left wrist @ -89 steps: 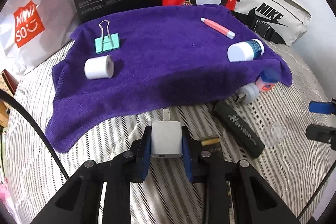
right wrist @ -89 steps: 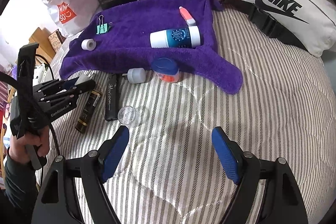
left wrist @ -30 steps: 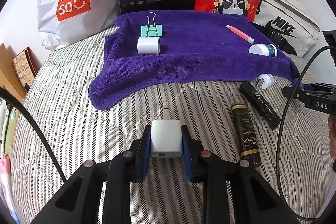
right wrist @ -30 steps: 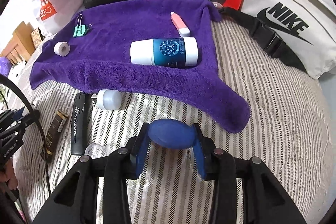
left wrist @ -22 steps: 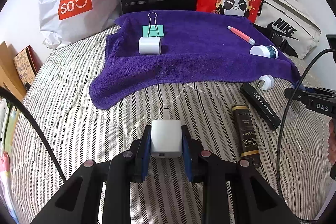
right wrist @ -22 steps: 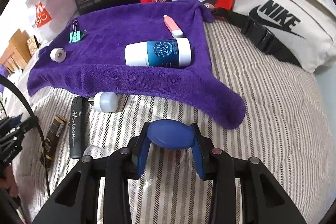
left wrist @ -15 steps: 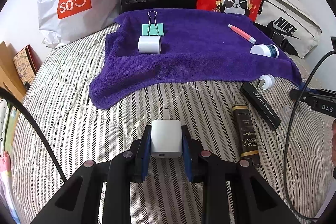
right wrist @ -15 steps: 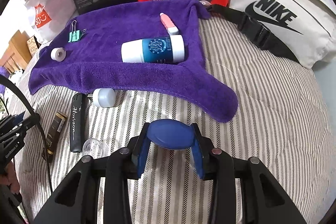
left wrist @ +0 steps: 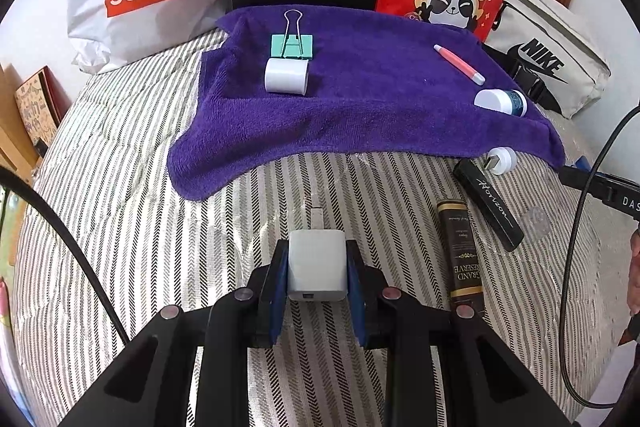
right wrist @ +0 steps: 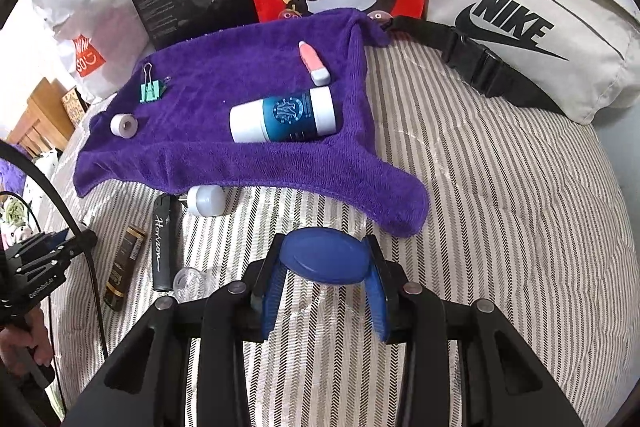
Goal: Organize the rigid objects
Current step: 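Carry the blue-lidded jar toward the towel with the right tool while the left tool lifts the charger, then lower the jar onto the towel and open the right tool while the left tool carries the charger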
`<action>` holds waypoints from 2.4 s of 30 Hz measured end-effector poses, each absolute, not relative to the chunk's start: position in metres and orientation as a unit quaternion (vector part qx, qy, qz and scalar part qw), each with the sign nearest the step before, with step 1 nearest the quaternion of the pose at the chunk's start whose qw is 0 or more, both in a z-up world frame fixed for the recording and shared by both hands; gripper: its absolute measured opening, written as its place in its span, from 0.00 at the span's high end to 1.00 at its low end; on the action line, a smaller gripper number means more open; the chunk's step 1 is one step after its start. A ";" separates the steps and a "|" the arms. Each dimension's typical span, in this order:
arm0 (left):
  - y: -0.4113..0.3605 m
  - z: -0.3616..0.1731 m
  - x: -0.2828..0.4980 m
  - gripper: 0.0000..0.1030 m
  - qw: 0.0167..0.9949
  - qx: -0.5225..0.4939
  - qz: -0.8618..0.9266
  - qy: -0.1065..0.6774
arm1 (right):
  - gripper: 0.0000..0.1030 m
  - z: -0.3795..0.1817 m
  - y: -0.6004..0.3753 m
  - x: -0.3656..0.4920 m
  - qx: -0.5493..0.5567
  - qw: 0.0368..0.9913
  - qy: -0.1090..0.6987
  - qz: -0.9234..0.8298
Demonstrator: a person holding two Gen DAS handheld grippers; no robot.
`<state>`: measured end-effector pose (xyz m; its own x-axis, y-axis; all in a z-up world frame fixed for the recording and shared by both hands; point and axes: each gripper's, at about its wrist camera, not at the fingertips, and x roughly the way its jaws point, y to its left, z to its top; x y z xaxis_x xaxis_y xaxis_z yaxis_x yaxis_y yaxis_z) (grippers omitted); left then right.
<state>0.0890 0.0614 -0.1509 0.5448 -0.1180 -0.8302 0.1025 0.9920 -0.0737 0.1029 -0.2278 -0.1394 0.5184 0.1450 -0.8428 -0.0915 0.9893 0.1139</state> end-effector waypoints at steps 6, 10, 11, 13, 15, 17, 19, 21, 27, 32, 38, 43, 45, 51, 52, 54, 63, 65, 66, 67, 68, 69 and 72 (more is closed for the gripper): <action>0.064 -0.151 0.088 0.76 0.878 -0.014 -0.061 0.474 | 0.64 -0.136 -0.231 0.102 0.032 0.871 0.485 0.074; 0.067 -0.149 0.086 0.76 0.878 -0.024 -0.066 0.474 | 0.64 -0.135 -0.231 0.101 0.027 0.872 0.483 0.073; 0.067 -0.148 0.086 0.76 0.878 -0.025 -0.068 0.474 | 0.64 -0.135 -0.231 0.101 0.027 0.872 0.484 0.074; 0.067 -0.146 0.085 0.76 0.878 -0.023 -0.067 0.473 | 0.64 -0.134 -0.232 0.100 0.027 0.872 0.483 0.075; 0.067 -0.144 0.085 0.76 0.878 -0.024 -0.066 0.473 | 0.64 -0.133 -0.232 0.100 0.026 0.872 0.483 0.077; 0.068 -0.142 0.085 0.76 0.879 -0.027 -0.067 0.472 | 0.64 -0.133 -0.231 0.101 0.024 0.872 0.483 0.079; 0.069 -0.139 0.085 0.76 0.880 -0.031 -0.067 0.470 | 0.64 -0.131 -0.231 0.102 0.021 0.871 0.483 0.082; 0.070 -0.136 0.086 0.76 0.880 -0.037 -0.070 0.469 | 0.64 -0.129 -0.230 0.103 0.019 0.872 0.482 0.083; 0.070 -0.123 0.091 0.76 0.884 -0.040 -0.079 0.460 | 0.64 -0.117 -0.225 0.107 0.012 0.876 0.472 0.093; 0.068 -0.111 0.100 0.76 0.888 -0.031 -0.082 0.451 | 0.64 -0.105 -0.218 0.116 0.003 0.881 0.462 0.103; 0.068 -0.100 0.114 0.76 0.894 -0.027 -0.088 0.439 | 0.64 -0.097 -0.209 0.133 -0.007 0.885 0.452 0.112; 0.070 -0.096 0.125 0.76 0.896 -0.028 -0.087 0.434 | 0.64 -0.094 -0.202 0.155 -0.010 0.885 0.450 0.121; 0.071 -0.096 0.129 0.76 0.896 -0.030 -0.087 0.434 | 0.64 -0.093 -0.200 0.165 -0.009 0.884 0.449 0.129; 0.076 -0.096 0.144 0.76 0.897 -0.031 -0.085 0.433 | 0.64 -0.094 -0.186 0.206 -0.027 0.888 0.440 0.134; 0.078 -0.096 0.146 0.76 0.896 -0.030 -0.084 0.434 | 0.64 -0.095 -0.183 0.213 -0.029 0.888 0.438 0.136; 0.080 -0.095 0.150 0.76 0.897 -0.029 -0.083 0.434 | 0.64 -0.098 -0.176 0.227 -0.037 0.887 0.439 0.139; 0.093 -0.101 0.162 0.76 0.895 -0.038 -0.076 0.438 | 0.64 -0.128 -0.145 0.282 -0.070 0.874 0.459 0.144; 0.095 -0.103 0.164 0.76 0.895 -0.039 -0.076 0.439 | 0.64 -0.135 -0.140 0.290 -0.076 0.870 0.465 0.144; 0.096 -0.104 0.165 0.76 0.894 -0.040 -0.076 0.439 | 0.64 -0.138 -0.138 0.293 -0.079 0.868 0.470 0.141; 0.097 -0.104 0.165 0.76 0.894 -0.041 -0.076 0.440 | 0.64 -0.141 -0.137 0.296 -0.081 0.866 0.474 0.137; 0.099 -0.105 0.166 0.76 0.894 -0.042 -0.075 0.439 | 0.64 -0.143 -0.137 0.298 -0.080 0.865 0.477 0.133; 0.101 -0.106 0.167 0.76 0.895 -0.044 -0.074 0.438 | 0.64 -0.145 -0.137 0.301 -0.079 0.862 0.482 0.133; 0.105 -0.108 0.168 0.76 0.895 -0.051 -0.076 0.437 | 0.64 -0.150 -0.138 0.308 -0.072 0.858 0.491 0.130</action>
